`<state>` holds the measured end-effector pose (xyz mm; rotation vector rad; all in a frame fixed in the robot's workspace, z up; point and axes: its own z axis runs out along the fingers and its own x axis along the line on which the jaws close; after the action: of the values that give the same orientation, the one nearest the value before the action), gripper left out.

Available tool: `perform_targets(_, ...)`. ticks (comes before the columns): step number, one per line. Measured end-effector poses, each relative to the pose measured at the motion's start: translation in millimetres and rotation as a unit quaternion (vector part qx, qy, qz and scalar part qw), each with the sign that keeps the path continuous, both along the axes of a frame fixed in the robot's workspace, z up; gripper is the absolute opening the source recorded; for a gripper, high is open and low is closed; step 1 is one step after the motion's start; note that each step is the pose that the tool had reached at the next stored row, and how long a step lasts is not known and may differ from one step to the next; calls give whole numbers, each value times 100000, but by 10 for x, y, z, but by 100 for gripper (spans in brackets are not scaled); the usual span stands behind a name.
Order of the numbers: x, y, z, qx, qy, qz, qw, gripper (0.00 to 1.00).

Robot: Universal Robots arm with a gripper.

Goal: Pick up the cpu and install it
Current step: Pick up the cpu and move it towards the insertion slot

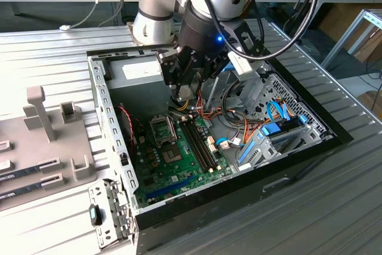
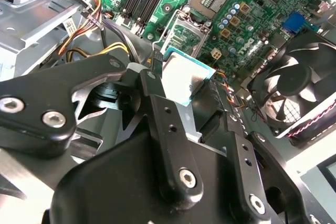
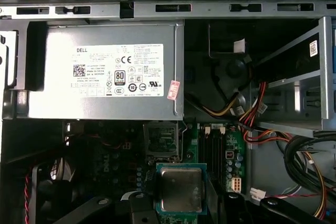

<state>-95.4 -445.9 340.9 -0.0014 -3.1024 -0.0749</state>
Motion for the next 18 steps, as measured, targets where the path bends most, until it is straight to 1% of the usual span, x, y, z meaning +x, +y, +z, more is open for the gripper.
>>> perform_targets(14, 4, -57, -96, -1, 0, -1, 100000, 47)
perform_targets(18, 5, -80, -131, -2, 1, -1, 100000, 47)
